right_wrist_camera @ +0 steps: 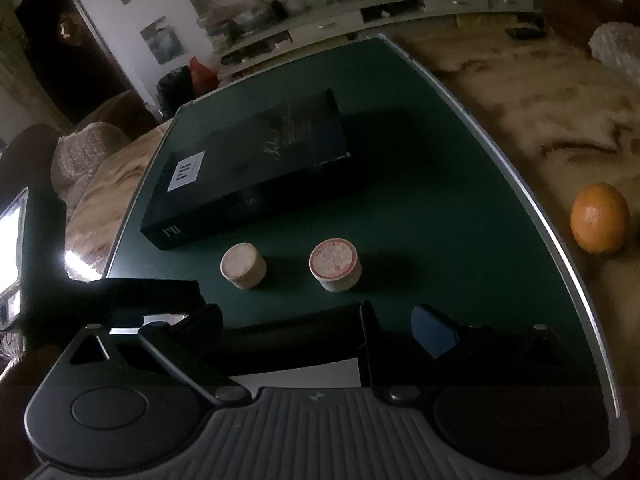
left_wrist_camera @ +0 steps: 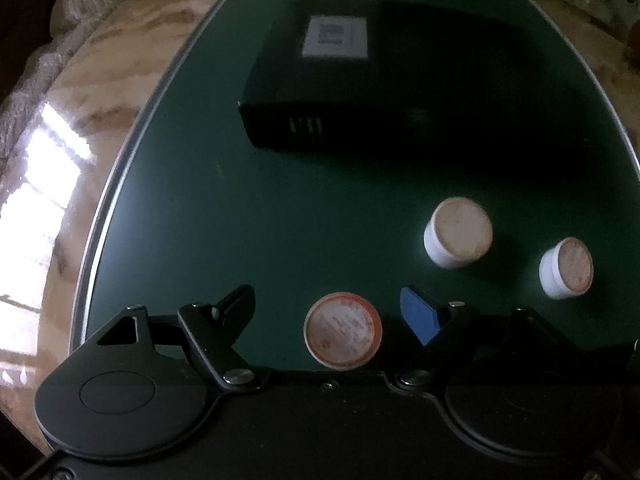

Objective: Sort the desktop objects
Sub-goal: 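Close the left tool on the pink-lidded container and lift it, then carry the pink-lidded container over the tray and open the left tool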

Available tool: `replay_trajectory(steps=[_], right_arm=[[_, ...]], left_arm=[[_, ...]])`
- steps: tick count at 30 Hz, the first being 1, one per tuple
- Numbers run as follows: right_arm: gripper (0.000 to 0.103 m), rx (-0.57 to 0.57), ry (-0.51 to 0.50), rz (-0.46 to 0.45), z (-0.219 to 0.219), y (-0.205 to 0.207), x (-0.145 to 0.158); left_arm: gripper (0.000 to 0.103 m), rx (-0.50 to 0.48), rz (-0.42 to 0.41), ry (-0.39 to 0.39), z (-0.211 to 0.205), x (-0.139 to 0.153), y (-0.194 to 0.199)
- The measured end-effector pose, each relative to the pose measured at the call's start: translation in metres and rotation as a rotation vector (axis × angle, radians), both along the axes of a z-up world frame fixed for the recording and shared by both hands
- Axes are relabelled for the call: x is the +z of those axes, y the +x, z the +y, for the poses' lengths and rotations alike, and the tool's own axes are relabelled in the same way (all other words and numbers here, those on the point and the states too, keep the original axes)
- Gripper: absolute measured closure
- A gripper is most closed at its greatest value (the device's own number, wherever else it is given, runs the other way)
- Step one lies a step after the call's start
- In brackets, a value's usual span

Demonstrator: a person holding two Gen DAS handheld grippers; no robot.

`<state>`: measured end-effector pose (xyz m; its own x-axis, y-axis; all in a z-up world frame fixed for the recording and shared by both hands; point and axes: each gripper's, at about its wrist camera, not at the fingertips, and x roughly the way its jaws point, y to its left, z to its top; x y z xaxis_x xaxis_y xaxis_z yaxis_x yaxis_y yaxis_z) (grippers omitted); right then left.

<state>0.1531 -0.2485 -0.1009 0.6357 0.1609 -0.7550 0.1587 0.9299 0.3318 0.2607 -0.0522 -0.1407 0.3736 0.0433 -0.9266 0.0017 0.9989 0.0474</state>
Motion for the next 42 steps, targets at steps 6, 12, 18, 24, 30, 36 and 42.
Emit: replay_trajectory(steps=[6,12,18,24,30,36,42], right_arm=[[0.0,-0.006,0.011,0.01,-0.003,-0.001,-0.004],[0.0,-0.017,0.019,0.019,-0.005,-0.001,-0.007],[0.0,-0.014,0.02,0.019,-0.005,-0.003,-0.007],[0.0,-0.019,0.023,0.024,-0.007,-0.003,-0.007],[0.0,-0.016,0.008,0.013,-0.002,-0.002,-0.005],[0.0,-0.005,-0.023,0.005,0.006,0.001,-0.004],[0.0,0.03,-0.054,-0.009,0.016,0.001,0.0]], left_arm=[[0.055,0.019,0.051,-0.009,0.001,-0.009,0.002],[0.063,0.02,0.054,-0.031,0.004,-0.01,0.001],[0.063,0.026,0.04,-0.03,0.007,-0.009,-0.002],[0.063,0.025,0.02,-0.039,0.009,0.003,-0.008],[0.063,0.019,-0.041,-0.056,0.02,0.044,-0.028],[0.063,0.01,-0.079,-0.08,0.036,0.08,-0.063],[0.063,0.008,-0.036,-0.096,0.045,0.078,-0.099]])
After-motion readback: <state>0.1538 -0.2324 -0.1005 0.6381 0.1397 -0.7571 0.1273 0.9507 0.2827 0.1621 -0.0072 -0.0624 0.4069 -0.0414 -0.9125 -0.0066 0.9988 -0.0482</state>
